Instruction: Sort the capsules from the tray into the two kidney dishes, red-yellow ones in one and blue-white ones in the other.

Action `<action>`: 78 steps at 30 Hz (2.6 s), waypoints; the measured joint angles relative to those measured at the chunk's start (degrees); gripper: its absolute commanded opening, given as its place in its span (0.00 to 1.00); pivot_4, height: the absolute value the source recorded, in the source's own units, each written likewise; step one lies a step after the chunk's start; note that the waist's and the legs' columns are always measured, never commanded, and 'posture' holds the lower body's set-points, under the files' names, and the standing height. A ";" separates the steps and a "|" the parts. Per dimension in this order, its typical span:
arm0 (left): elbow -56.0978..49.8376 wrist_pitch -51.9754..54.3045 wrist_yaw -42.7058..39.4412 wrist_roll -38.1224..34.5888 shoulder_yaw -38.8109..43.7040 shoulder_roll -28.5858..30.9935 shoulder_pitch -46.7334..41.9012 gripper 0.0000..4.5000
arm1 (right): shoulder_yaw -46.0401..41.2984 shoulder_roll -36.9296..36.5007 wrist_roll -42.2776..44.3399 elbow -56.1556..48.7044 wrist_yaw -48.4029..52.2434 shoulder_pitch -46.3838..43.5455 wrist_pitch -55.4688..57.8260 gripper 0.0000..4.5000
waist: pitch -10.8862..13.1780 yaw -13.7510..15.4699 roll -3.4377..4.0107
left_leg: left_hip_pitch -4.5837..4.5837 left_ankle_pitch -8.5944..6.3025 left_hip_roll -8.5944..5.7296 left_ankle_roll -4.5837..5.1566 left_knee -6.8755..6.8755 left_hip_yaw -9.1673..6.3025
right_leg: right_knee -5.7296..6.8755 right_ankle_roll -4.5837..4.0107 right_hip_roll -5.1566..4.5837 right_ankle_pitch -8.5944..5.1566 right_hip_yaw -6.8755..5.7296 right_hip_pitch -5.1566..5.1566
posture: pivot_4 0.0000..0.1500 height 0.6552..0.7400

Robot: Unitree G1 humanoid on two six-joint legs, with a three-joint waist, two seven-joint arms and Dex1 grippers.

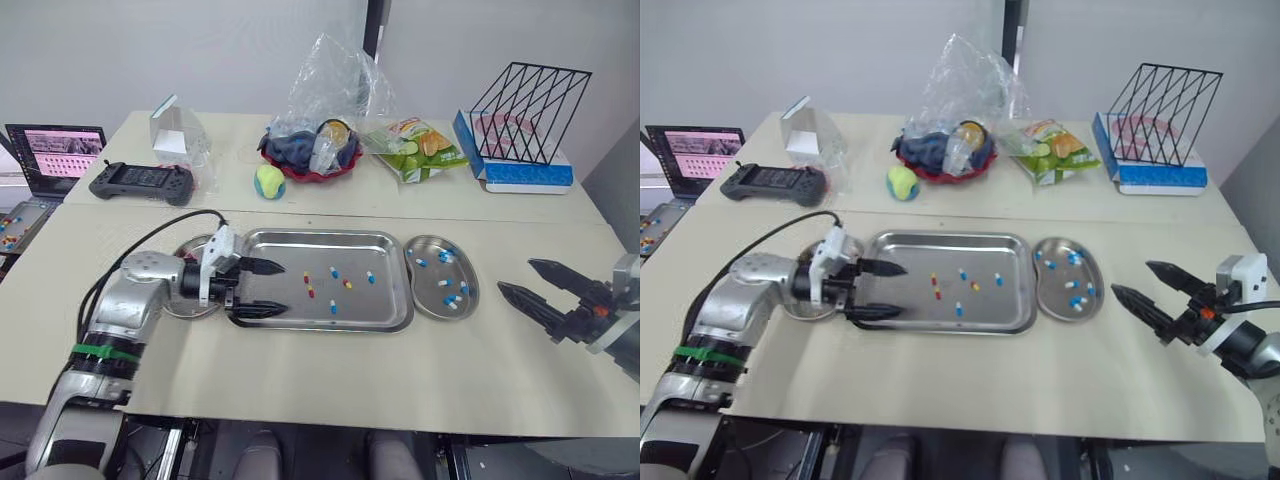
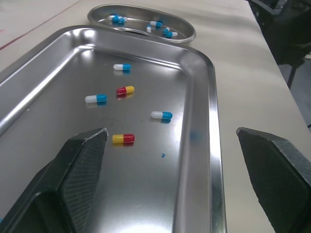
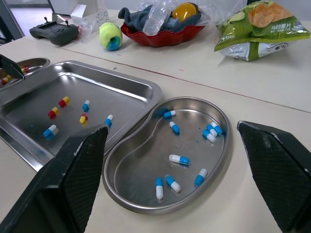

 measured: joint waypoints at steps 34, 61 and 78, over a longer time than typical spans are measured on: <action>37.77 -23.63 -6.10 19.38 -6.68 -15.78 -21.14 0.78 | -2.97 2.41 0.25 -6.77 -5.97 7.28 -1.46 1.00 | 0.01 -0.07 -0.01 | -0.08 -0.02 0.00 0.04 0.12 -0.01 | -0.03 0.07 0.01 -0.04 0.00 0.08 | 1.00 0.98; 40.52 -26.99 -4.94 26.91 -8.40 -15.72 -22.46 0.32 | -2.11 0.22 0.24 -7.81 -7.08 5.31 -0.25 1.00 | 0.01 -0.05 -0.01 | -0.07 -0.02 0.00 0.04 0.12 -0.01 | -0.01 0.08 0.01 -0.05 0.00 0.09 | 1.00 0.98; 40.51 -22.87 -5.09 26.70 -8.03 -15.96 -22.96 0.01 | -1.48 -0.36 0.20 -7.68 -6.72 3.87 -0.24 1.00 | 0.01 -0.07 -0.01 | -0.08 -0.02 0.00 0.04 0.12 -0.01 | -0.01 0.08 0.01 -0.05 0.00 0.09 | 1.00 0.98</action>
